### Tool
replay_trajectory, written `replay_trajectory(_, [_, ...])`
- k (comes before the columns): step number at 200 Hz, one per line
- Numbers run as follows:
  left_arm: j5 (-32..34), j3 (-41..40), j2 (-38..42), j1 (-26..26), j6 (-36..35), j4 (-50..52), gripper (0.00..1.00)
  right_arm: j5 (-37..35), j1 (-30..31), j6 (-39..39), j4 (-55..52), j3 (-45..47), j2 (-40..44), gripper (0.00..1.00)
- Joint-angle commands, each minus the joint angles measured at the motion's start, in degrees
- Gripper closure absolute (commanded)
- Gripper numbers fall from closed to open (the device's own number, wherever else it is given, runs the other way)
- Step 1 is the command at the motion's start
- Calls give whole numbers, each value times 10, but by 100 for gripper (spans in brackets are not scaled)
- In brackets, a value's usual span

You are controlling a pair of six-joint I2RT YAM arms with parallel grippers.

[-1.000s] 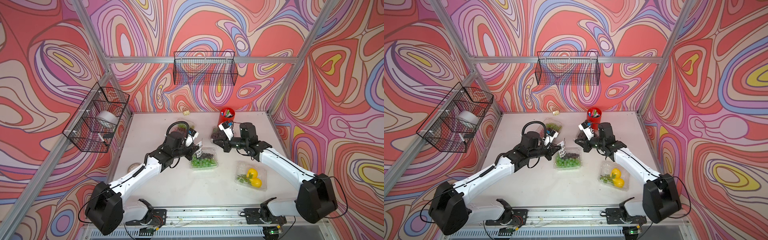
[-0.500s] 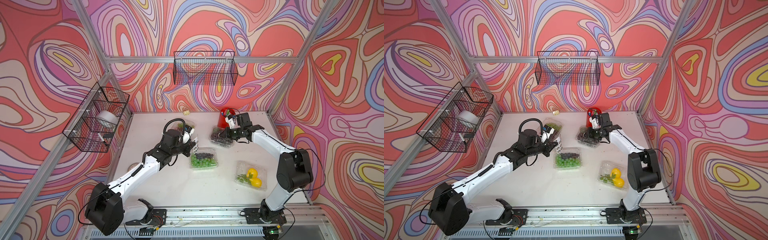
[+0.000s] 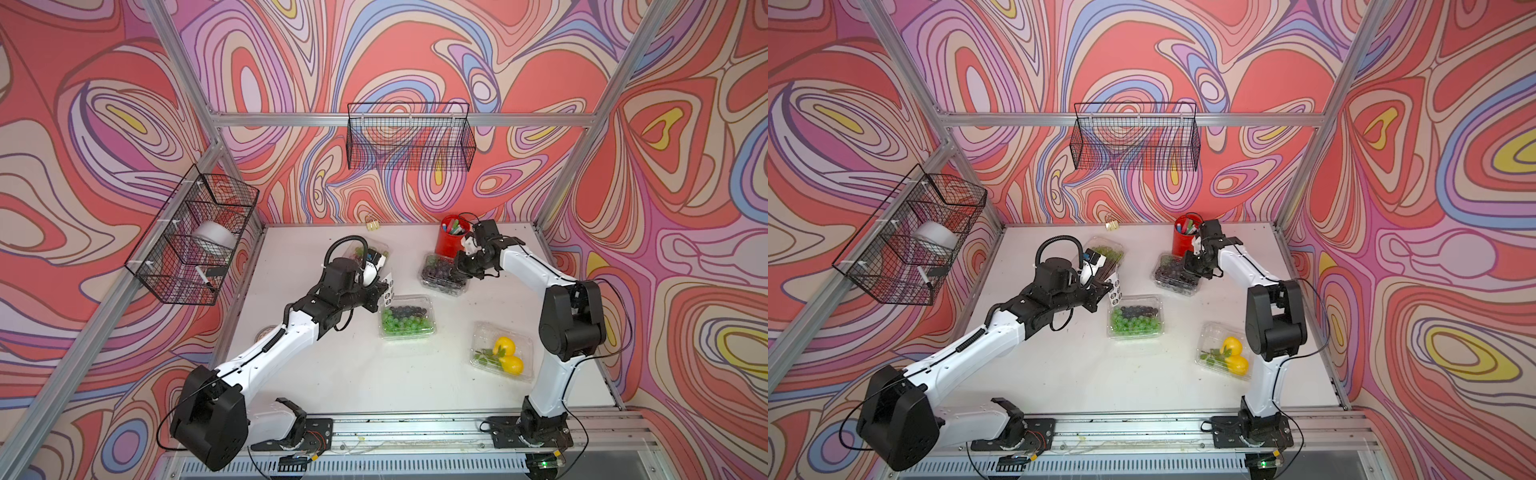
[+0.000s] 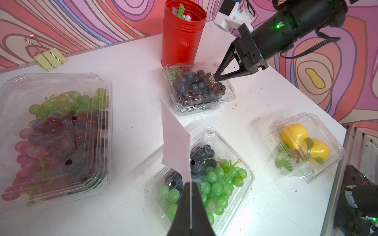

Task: Label fruit boxes
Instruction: Stick the label on the fruit box.

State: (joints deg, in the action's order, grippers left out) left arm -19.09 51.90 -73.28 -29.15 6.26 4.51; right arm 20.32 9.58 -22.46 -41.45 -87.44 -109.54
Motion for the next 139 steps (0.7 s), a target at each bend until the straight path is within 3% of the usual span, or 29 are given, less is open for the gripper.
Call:
replay_trajectory(1, [-9,19,-5,4,3,10,100,-19,-9,12,-27,-18,-15,100])
replay_trajectory(100, [-11,16,-4,4,7,8,100,-41,-18,32,-50,-37,-45,100])
replay_trajectory(139, [-7,13,-2,4,4,10,100,-63,-18,36,-63,-41,-54,93])
